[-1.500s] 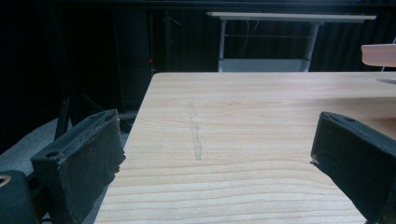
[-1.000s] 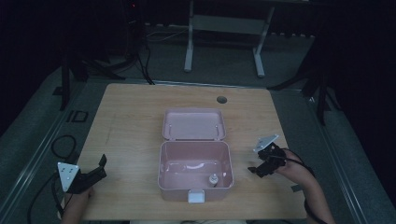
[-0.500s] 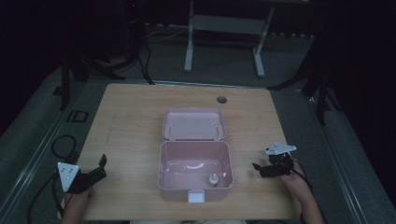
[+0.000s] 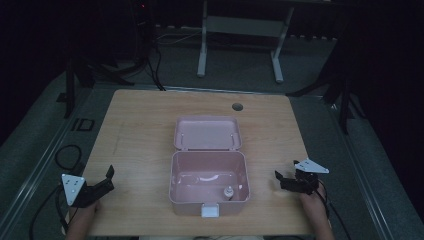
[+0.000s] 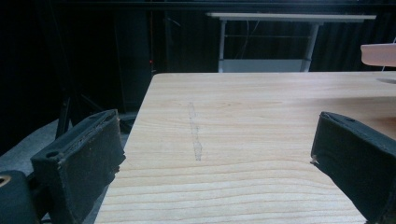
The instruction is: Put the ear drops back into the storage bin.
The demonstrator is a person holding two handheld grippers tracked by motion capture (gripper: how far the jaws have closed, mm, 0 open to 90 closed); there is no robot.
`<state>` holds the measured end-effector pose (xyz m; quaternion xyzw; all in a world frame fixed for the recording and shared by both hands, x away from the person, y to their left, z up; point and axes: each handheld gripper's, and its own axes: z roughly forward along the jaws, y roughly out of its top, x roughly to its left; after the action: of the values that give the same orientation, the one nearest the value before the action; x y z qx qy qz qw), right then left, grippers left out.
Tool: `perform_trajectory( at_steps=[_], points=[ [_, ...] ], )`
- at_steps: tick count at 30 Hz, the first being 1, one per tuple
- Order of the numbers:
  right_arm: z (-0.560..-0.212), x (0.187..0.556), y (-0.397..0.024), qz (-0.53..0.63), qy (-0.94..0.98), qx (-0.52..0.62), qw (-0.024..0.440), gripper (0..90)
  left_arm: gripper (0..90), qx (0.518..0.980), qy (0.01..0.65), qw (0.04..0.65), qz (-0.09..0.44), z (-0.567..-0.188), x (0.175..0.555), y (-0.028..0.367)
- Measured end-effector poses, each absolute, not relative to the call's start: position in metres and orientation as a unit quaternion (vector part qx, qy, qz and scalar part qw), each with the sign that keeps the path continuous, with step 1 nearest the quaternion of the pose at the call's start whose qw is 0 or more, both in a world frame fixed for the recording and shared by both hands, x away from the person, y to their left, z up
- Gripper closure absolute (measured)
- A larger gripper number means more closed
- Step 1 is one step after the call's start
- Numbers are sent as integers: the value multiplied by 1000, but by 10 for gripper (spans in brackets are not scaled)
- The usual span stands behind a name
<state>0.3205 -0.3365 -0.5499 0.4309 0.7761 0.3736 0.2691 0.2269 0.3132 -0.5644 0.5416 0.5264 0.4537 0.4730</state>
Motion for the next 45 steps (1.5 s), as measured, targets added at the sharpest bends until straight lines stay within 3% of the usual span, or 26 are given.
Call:
perform_trajectory(
  at_steps=[6, 24, 45],
  points=[
    [-552, 317, -341, 390, 731, 473, 301, 124, 24, 542, 527, 473, 453, -564, 227, 313],
    [-550, 316, -342, 407, 676, 517, 333, 123, 24, 542, 526, 472, 453, -564, 227, 313],
    [-551, 317, -346, 412, 662, 531, 331, 124, 24, 540, 529, 474, 451, -564, 228, 313]
  ],
)
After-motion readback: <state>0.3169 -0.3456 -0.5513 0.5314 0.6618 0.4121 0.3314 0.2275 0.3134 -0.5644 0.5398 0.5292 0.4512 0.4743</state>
